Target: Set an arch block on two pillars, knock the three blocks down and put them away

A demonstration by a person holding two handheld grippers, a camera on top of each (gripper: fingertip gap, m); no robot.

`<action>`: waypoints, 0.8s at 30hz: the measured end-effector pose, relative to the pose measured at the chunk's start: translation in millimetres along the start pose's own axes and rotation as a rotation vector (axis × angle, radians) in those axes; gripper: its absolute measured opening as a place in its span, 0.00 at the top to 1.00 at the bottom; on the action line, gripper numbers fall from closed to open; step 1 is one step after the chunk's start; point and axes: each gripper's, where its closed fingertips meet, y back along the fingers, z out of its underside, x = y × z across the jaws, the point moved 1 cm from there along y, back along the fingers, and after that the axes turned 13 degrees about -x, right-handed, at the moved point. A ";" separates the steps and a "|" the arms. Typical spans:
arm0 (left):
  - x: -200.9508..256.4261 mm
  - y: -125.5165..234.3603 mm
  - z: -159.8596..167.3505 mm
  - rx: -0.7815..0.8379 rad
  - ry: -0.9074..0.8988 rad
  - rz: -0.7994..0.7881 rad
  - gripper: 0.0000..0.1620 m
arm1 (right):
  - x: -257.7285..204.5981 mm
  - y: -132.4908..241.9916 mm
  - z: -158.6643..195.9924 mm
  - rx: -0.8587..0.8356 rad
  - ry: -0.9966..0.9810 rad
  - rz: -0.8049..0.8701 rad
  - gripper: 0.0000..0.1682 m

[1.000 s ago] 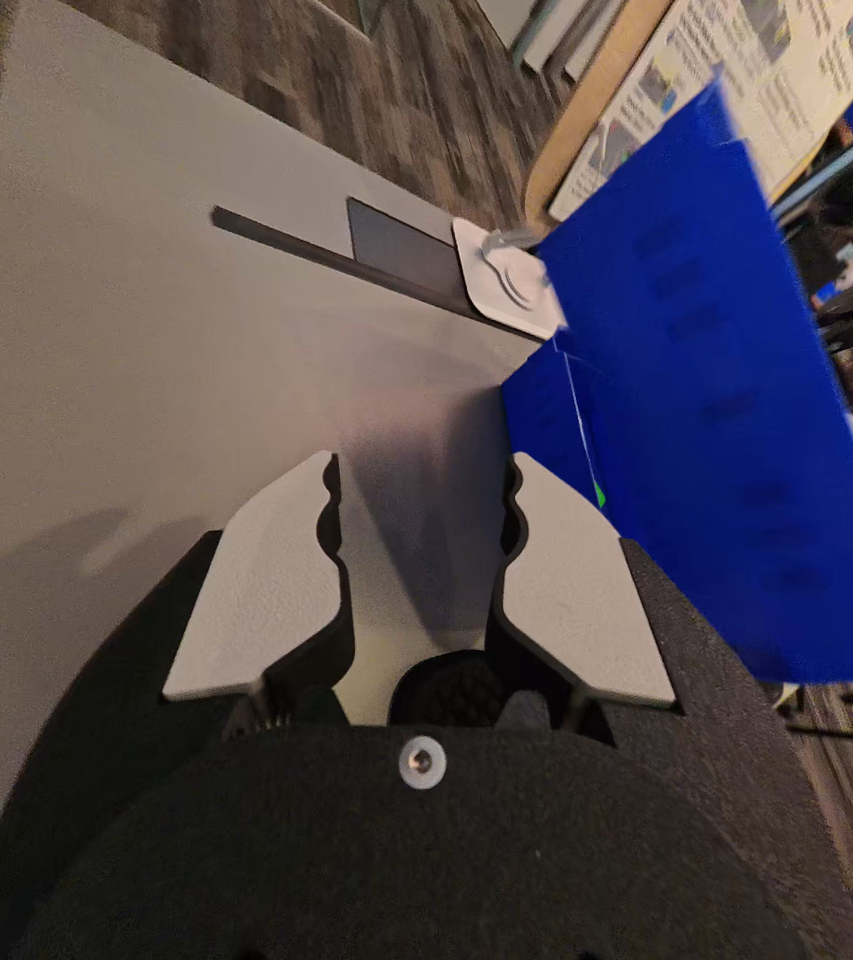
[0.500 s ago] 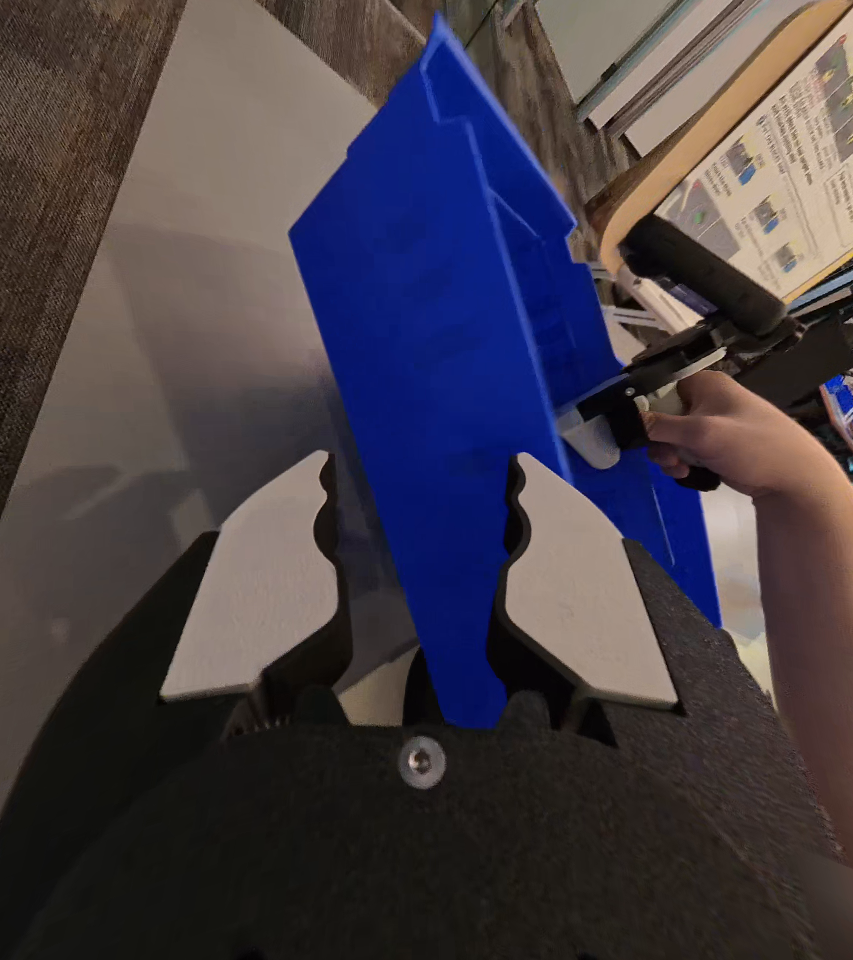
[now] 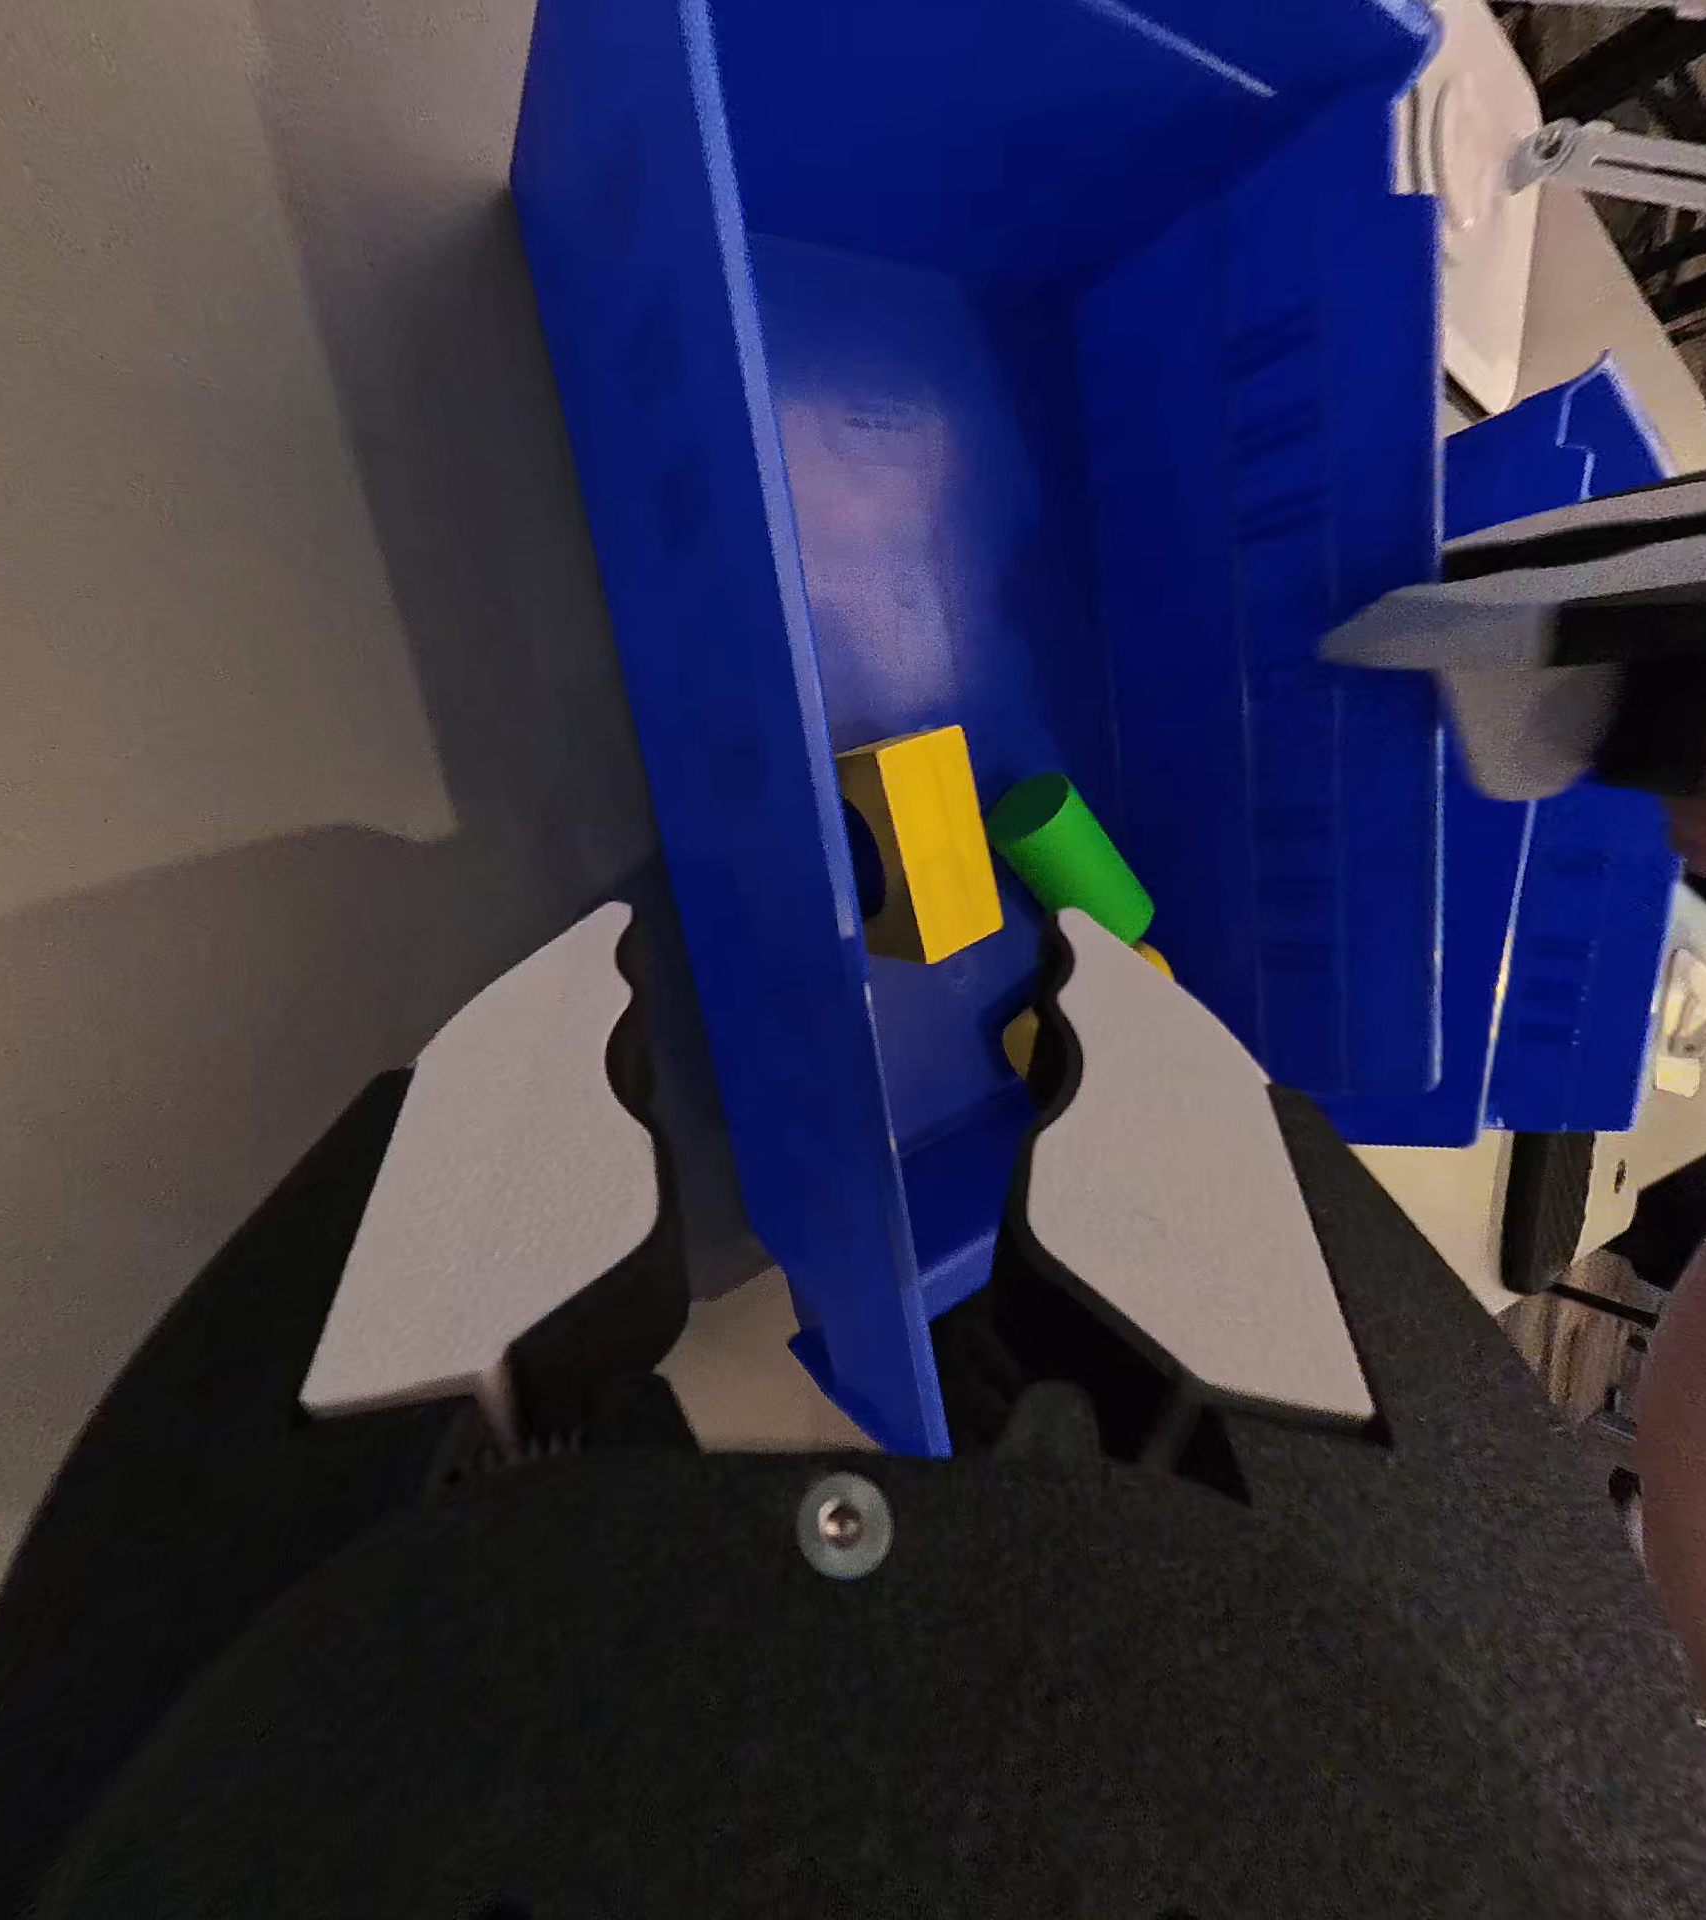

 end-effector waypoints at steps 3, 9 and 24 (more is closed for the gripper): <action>-7.7 -7.5 1.9 -0.046 0.010 -0.067 0.57 | 11.0 45.4 6.8 0.271 0.115 0.134 0.85; -14.4 -28.9 11.4 -0.183 0.011 -0.124 0.67 | 53.8 120.5 90.8 0.686 0.127 0.195 0.85; -9.2 -49.3 -13.8 -0.236 -0.161 -0.383 0.94 | 216.1 61.3 208.6 0.464 -0.404 0.097 0.72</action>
